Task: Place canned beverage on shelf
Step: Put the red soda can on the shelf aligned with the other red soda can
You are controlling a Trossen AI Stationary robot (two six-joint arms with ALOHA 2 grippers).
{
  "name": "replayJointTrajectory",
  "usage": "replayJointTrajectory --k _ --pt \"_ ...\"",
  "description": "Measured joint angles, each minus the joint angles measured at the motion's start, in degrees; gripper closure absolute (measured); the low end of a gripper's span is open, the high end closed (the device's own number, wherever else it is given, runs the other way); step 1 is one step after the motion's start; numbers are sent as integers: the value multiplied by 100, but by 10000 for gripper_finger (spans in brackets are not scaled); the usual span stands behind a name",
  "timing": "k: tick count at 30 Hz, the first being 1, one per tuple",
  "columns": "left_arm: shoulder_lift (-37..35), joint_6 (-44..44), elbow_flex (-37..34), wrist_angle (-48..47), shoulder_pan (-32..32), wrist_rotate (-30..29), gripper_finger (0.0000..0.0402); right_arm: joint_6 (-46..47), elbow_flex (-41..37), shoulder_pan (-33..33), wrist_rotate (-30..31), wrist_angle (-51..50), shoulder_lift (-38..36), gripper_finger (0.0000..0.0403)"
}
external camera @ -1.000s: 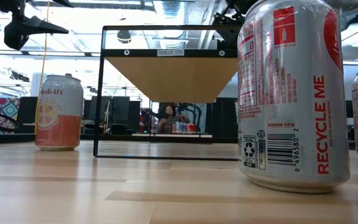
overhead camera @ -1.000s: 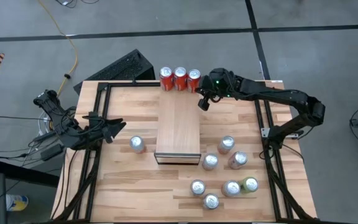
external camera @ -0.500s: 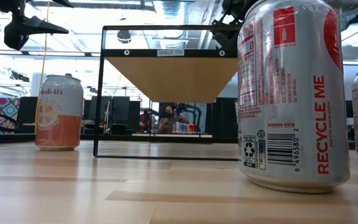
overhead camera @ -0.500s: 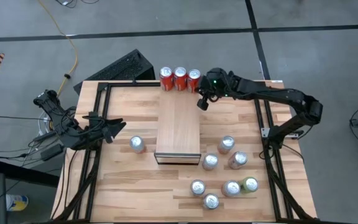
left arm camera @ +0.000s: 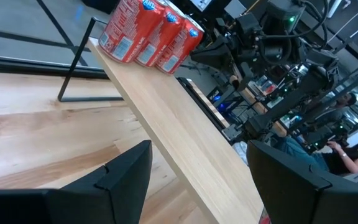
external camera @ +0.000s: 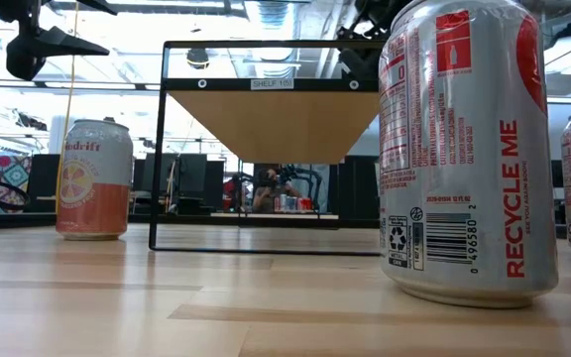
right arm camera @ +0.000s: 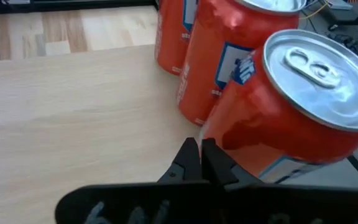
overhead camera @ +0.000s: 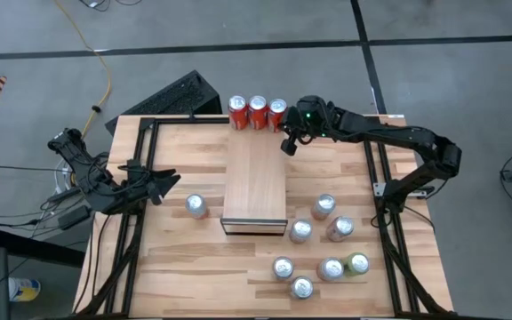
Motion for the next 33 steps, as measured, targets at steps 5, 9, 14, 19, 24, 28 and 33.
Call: replayJointTrajectory --k 5,9,14,19,24,28,33 --pt "0 1 0 0 0 38 150 -1 0 7 -2 22 0 403" --pt "0 0 0 0 0 37 150 -3 0 2 0 21 0 403" --pt "0 0 0 0 0 37 150 -8 0 -4 2 21 0 403" --pt "0 0 0 2 0 37 150 -18 0 7 2 148 85 403" --pt "0 -2 0 4 0 42 150 -21 -2 9 4 242 76 403" --pt "0 -4 0 4 0 42 150 -2 -2 9 33 224 80 403" --pt "0 -4 0 2 0 46 150 -4 -2 -9 31 239 79 403"
